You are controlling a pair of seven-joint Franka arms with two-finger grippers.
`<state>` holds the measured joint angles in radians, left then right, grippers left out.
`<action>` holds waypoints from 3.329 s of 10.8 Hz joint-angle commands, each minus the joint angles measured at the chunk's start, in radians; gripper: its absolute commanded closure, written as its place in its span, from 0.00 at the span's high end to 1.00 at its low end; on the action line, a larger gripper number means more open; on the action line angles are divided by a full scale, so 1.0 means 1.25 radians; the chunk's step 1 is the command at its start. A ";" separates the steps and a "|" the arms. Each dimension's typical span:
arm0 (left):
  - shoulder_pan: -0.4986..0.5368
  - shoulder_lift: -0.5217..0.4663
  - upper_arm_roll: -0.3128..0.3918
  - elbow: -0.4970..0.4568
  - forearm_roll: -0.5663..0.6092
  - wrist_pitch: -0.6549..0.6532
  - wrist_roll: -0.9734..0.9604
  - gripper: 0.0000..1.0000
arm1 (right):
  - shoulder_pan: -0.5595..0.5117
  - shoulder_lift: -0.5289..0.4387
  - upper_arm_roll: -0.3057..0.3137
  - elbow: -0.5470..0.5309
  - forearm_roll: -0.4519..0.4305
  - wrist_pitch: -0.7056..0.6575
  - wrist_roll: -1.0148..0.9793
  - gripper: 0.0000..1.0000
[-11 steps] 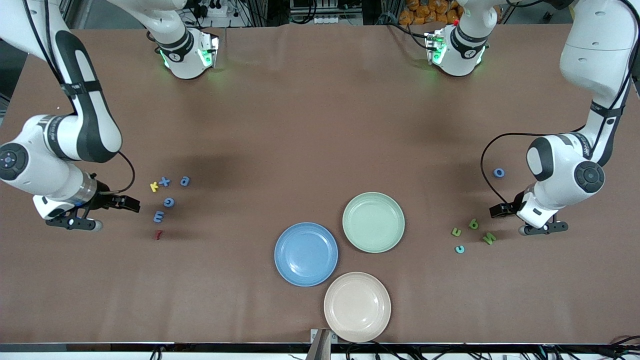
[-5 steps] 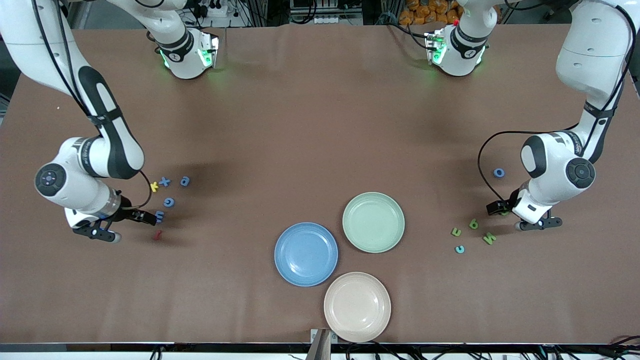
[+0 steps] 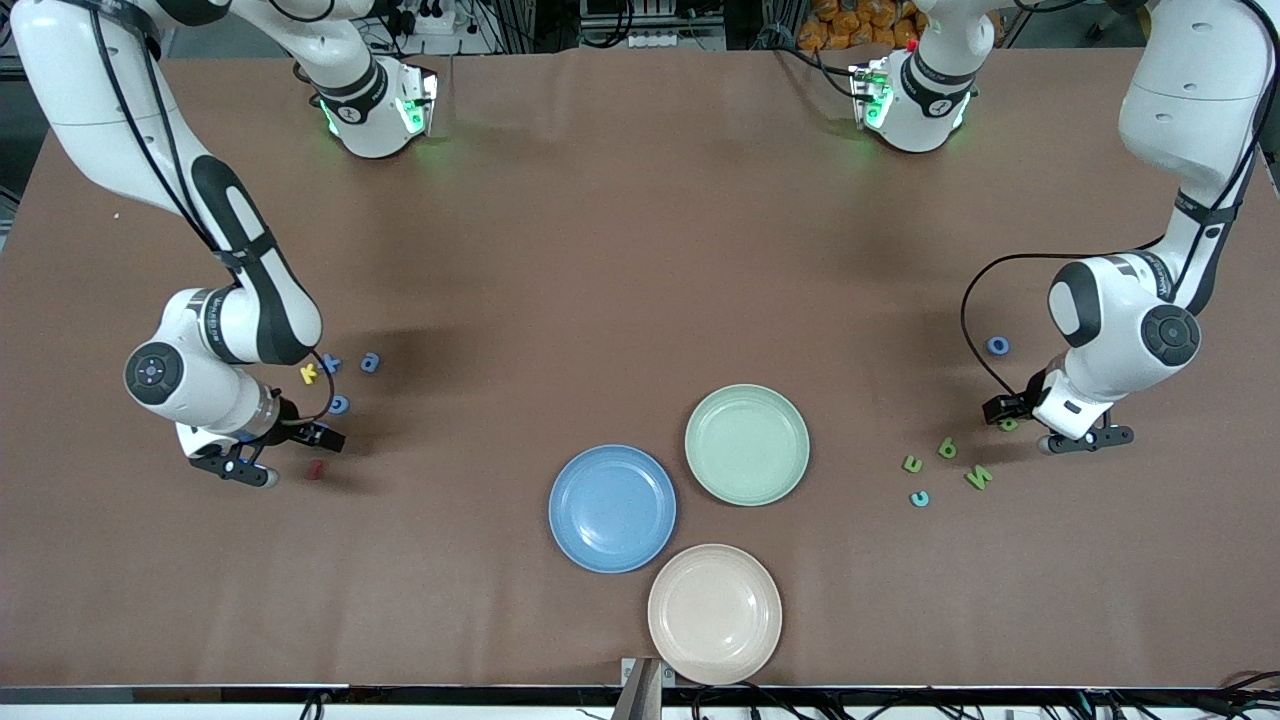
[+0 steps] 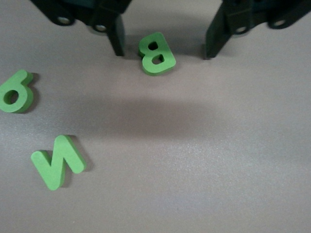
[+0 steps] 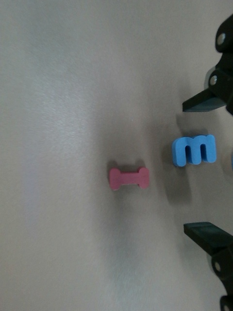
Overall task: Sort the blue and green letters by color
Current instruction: 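Grasp the blue 3 with the right gripper while the left grasps green B, then drop the blue 3 in the blue plate while the left drops B in green plate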
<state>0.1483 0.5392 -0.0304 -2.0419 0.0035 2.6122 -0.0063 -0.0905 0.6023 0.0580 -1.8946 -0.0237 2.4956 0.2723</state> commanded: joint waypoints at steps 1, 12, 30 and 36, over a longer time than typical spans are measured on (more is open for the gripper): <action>0.002 -0.022 0.001 -0.024 0.002 0.012 -0.004 0.64 | -0.004 0.019 0.003 -0.002 -0.009 0.003 0.018 1.00; -0.018 -0.026 0.001 -0.015 0.003 0.043 -0.016 0.06 | -0.009 0.011 0.003 -0.010 -0.009 -0.006 -0.044 0.00; -0.598 0.079 0.137 0.259 -0.157 -0.046 -0.513 0.42 | 0.354 0.120 0.010 0.343 0.097 -0.132 0.717 0.00; -0.518 0.025 0.131 0.255 -0.057 -0.141 -0.465 1.00 | 0.405 0.245 0.011 0.548 0.131 -0.110 0.883 0.00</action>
<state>-0.5661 0.6221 0.1343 -1.7181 -0.1612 2.5405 -0.6315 0.4095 0.8399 0.0758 -1.3197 0.1123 2.3550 1.3325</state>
